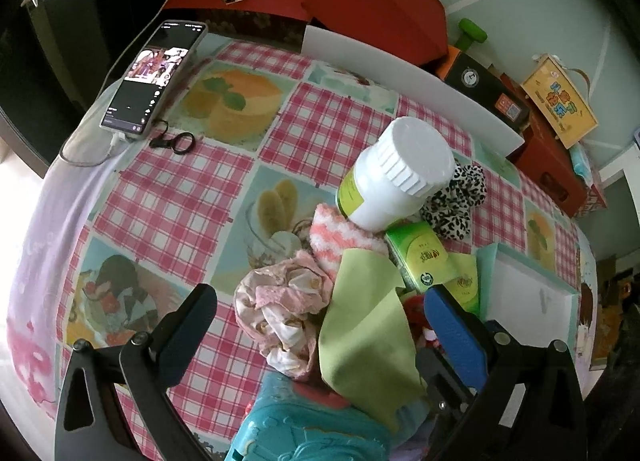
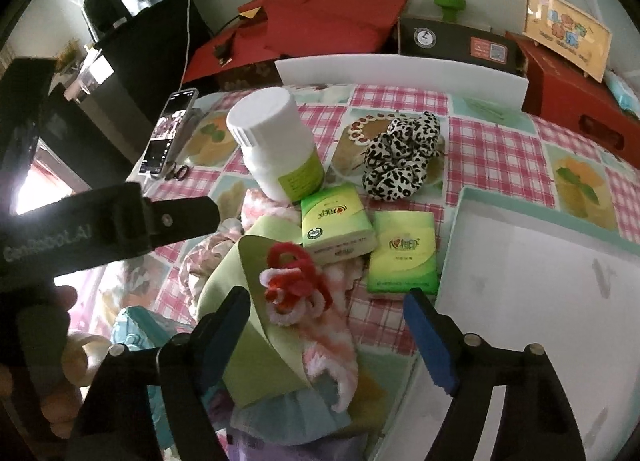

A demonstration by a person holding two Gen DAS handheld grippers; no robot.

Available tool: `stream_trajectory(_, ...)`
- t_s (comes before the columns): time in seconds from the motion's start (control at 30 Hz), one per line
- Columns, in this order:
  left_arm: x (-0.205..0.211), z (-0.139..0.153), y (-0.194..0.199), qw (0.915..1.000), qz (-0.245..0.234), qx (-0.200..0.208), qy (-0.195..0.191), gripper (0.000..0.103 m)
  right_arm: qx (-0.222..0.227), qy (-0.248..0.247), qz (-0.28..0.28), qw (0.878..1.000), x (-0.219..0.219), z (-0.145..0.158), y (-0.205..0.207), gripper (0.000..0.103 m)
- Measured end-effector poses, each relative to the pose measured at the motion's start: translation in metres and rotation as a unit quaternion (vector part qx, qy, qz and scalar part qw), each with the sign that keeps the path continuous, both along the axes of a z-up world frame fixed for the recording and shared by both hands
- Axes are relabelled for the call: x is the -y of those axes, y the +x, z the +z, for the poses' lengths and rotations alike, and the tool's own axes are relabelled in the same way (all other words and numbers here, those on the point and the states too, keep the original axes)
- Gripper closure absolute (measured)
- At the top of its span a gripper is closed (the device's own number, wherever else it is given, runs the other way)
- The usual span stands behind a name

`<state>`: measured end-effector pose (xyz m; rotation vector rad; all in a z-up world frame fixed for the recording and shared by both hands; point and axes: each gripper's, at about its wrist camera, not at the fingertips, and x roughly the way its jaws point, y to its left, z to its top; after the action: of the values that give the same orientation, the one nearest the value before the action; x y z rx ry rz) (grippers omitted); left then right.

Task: Organize soft objects
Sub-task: 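Reach the right tool into the pile and grasp the red-white toy, then grasp the green cloth with the left tool while the right tool lifts the toy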

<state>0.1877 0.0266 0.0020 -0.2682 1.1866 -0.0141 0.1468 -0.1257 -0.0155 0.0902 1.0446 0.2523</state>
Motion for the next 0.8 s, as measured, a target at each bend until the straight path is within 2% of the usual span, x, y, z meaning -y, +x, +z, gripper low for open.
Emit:
stream_trajectory(0.07, 0.001, -0.001, 0.0, 1.0, 0.0, -0.001, 0.002, 0.0, 0.006, 0.003, 0.006, 1.0, -0.001, -0.001, 0.001, 0.034)
stream_trajectory(0.13, 0.0, -0.001, 0.0, 1.0, 0.0, -0.002, 0.0, 0.0, 0.009, 0.008, 0.005, 1.0, 0.0, -0.002, 0.002, 0.034)
stream_trajectory(0.23, 0.0, -0.002, 0.0, 1.0, 0.0, -0.003, -0.001, 0.0, 0.012, 0.012, 0.001, 1.0, 0.002, -0.003, 0.002, 0.051)
stream_trajectory(0.3, 0.0, -0.002, 0.0, 1.0, 0.001, -0.004, -0.002, 0.0, 0.008, 0.018, -0.001, 1.0, 0.005, -0.004, 0.003, 0.052)
stream_trajectory(0.37, 0.0, -0.003, 0.0, 1.0, 0.003, -0.008, -0.005, 0.0, 0.007, 0.016, -0.001, 1.0, 0.006, -0.004, 0.003, 0.062)
stream_trajectory(0.5, 0.002, -0.007, 0.0, 0.9998, 0.001, -0.016, -0.006, 0.0, 0.002, 0.021, 0.012, 1.0, 0.001, -0.007, 0.003, 0.071)
stream_trajectory(0.7, 0.01, -0.006, -0.001, 0.9997, -0.022, -0.008, -0.001, 0.0, -0.002, 0.029, 0.007, 1.0, 0.006, -0.007, 0.003, 0.076)
stream_trajectory(0.8, 0.019, -0.006, 0.0, 0.9992, -0.039, -0.007, 0.001, 0.005, -0.002, 0.032, 0.005, 0.999, 0.009, -0.005, 0.003, 0.076)
